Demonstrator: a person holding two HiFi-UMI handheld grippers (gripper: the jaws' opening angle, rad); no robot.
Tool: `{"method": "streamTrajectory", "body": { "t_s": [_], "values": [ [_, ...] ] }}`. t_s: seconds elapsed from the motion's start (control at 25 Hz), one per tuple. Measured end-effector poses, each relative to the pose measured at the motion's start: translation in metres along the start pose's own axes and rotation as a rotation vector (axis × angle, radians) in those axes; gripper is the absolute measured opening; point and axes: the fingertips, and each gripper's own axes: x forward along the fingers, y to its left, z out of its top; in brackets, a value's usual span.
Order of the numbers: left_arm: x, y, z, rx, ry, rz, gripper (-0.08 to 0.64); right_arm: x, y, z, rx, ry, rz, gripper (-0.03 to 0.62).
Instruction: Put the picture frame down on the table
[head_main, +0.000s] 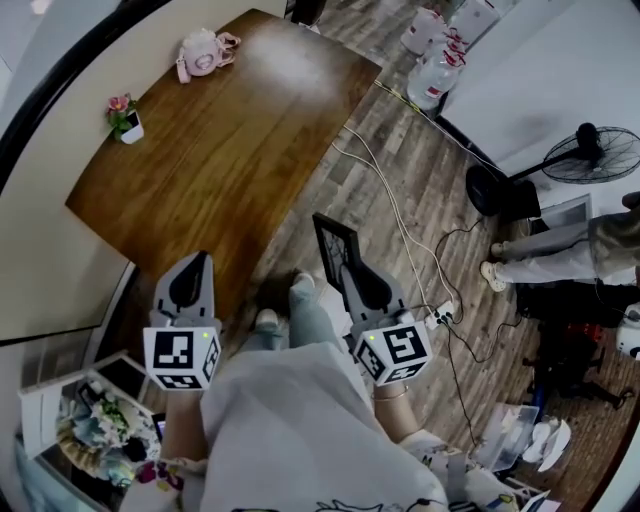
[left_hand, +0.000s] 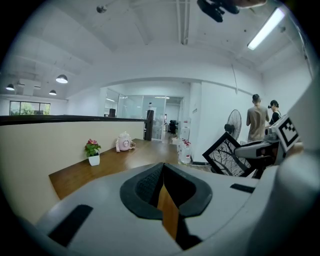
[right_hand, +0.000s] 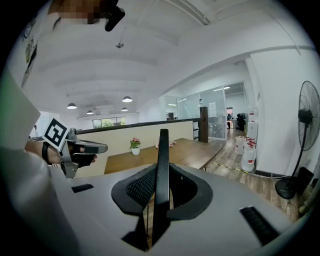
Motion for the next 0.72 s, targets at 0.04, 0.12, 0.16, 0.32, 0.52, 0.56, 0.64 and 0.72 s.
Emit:
{"method": "streamTrajectory", "body": {
  "t_s": [0.04,0.12,0.16,0.32,0.52,0.56,0.64,0.72],
  "values": [
    [-0.001,0.004,-0.001,-0.006,-0.001,0.009,0.005,0.003,0.002,0.001,-0.001,0.001,0.007,0.059],
    [-0.002,0.01,-0.001,-0.019,-0.004,0.028,0.005,0.011,0.004,0.004,-0.008,0.002,0.023,0.059],
    [-0.003,0.013,-0.001,-0.025,-0.006,0.038,0.005,0.014,0.005,0.006,-0.015,0.003,0.03,0.059],
    [-0.006,0.027,-0.002,-0.048,-0.011,0.089,0.005,0.031,0.01,0.013,-0.042,0.008,0.073,0.059],
    [-0.008,0.05,-0.001,-0.083,-0.016,0.172,0.005,0.066,0.017,0.024,-0.073,0.024,0.151,0.06],
    [-0.008,0.057,-0.002,-0.091,-0.016,0.198,0.005,0.076,0.02,0.027,-0.082,0.027,0.176,0.059],
    [-0.013,0.071,-0.003,-0.112,-0.017,0.268,0.005,0.099,0.027,0.032,-0.103,0.039,0.243,0.06],
    [-0.02,0.083,-0.003,-0.139,-0.018,0.339,0.005,0.121,0.036,0.037,-0.125,0.055,0.311,0.059]
  ]
}}
